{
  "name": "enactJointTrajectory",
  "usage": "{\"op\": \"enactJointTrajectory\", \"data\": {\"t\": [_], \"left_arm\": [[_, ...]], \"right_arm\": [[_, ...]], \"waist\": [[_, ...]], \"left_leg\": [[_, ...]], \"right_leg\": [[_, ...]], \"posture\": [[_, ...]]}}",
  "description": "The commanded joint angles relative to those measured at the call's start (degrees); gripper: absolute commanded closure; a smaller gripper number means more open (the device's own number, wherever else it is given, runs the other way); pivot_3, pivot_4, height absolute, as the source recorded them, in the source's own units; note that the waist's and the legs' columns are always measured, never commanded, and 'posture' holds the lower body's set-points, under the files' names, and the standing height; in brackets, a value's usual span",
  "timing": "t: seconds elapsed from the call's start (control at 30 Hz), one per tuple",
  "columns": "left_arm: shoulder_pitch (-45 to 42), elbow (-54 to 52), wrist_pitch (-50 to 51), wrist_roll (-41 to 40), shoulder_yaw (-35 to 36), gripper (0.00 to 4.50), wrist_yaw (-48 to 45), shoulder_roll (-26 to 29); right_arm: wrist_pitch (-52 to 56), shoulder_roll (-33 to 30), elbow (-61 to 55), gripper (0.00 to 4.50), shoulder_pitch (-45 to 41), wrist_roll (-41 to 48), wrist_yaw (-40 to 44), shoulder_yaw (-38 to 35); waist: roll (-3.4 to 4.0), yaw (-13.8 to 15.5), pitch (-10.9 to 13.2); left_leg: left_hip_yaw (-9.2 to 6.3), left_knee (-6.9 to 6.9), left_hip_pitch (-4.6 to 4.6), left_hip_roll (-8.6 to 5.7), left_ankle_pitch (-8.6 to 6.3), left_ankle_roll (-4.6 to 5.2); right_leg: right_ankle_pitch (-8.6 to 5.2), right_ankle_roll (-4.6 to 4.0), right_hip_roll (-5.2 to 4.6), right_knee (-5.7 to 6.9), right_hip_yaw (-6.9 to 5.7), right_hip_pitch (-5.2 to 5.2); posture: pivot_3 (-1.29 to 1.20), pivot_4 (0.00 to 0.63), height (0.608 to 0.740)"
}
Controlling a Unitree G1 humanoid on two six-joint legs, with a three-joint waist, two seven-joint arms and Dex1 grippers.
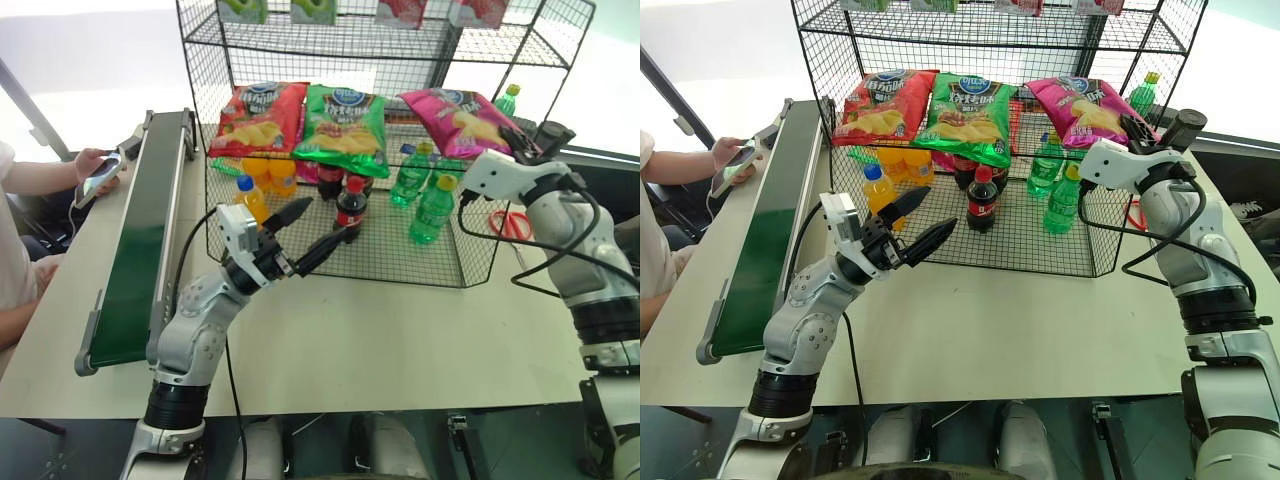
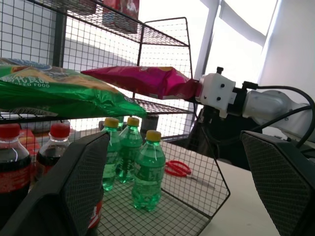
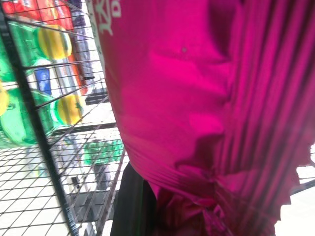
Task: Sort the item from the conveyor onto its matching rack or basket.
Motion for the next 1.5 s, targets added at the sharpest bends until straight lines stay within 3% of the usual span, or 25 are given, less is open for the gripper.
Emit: {"op": "enactJointTrajectory", "data": {"t": [0.03, 0.3, 0.53, 0.77, 1.03, 1.13, 1.37, 1.5], "left_arm": [[-0.9, -1.6, -1.6, -0.2, -0.2, 0.0, 0.1, -0.6], [-0.6, -2.0, -0.8, -1.4, -0.2, 0.0, -0.4, -1.2], [-0.3, -1.2, -2.2, 0.9, -1.0, 0.0, -0.4, -1.2], [-0.5, -0.3, -2.7, 1.9, -2.1, 0.0, -1.1, -1.2], [-0.4, -0.3, -3.4, 3.0, -2.9, 0.0, -1.4, -0.7], [-0.2, -0.5, -3.4, 3.1, -2.9, 0.0, -1.3, -0.6], [-0.4, -0.7, -3.5, 3.8, -3.3, 0.0, -1.1, -0.8], [-0.3, -1.0, -3.4, 3.9, -3.5, 0.0, -0.9, -1.0]], "right_arm": [[1.1, 0.5, -0.6, 3.85, -1.5, 1.2, -0.1, -1.0], [1.4, 0.9, -3.7, 0.05, -1.2, 4.6, 2.6, -1.8], [1.0, -1.9, -9.5, 0.05, 0.0, 11.8, 12.5, -3.8], [3.9, 2.9, -13.6, 0.05, 2.5, 28.8, 22.3, -8.0], [3.6, 6.5, -15.6, 0.05, 4.6, 34.0, 21.1, -10.7], [2.4, 6.2, -15.1, 0.9, 5.5, 33.7, 21.3, -10.2], [-3.8, 3.8, -11.2, 4.44, 5.6, 29.2, 20.1, -8.6], [-10.3, 0.2, -8.1, 4.48, 3.0, 21.2, 15.9, -6.3]], "waist": [[0.0, 0.0, 0.0], [0.0, 0.0, 0.0], [0.0, -0.4, 0.0], [0.0, -0.2, 0.0], [0.0, 0.0, 0.0], [0.0, 0.2, 0.0], [0.0, 0.2, 0.0], [0.03, 0.2, 0.0]], "left_leg": [[0.0, 0.0, 0.0, 0.0, 0.0, 0.0], [-0.01, 0.0, 0.02, 0.0, 0.0, 0.0], [-0.04, 0.0, 0.02, 0.02, -0.01, 0.02], [-0.05, 0.0, 0.02, 0.02, -0.04, 0.08], [-0.05, 0.01, 0.01, 0.01, -0.2, 0.36], [-0.05, 0.01, 0.01, 0.01, -0.21, 0.38], [-0.04, 0.01, 0.01, 0.0, -0.22, 0.39], [0.0, 0.01, 0.01, -0.01, -0.21, 0.37]], "right_leg": [[0.0, 0.0, 0.0, 0.0, 0.0, 0.0], [0.0, 0.0, 0.0, 0.0, 0.0, 0.02], [0.0, 0.0, 0.02, 0.02, -0.01, 0.02], [0.01, -0.01, 0.02, 0.01, -0.01, 0.02], [0.01, -0.02, -0.01, 0.01, -0.02, 0.02], [0.01, -0.01, -0.01, 0.01, -0.02, 0.02], [0.01, -0.01, -0.01, 0.0, -0.02, 0.02], [0.01, -0.01, -0.01, 0.01, -0.01, 0.0]], "posture": [[0.0, 0.15, 0.74], [0.0, 0.15, 0.74], [0.0, 0.15, 0.74], [0.0, 0.15, 0.74], [0.0, 0.15, 0.74], [0.0, 0.15, 0.74], [0.0, 0.15, 0.74], [0.0, 0.15, 0.74]]}}
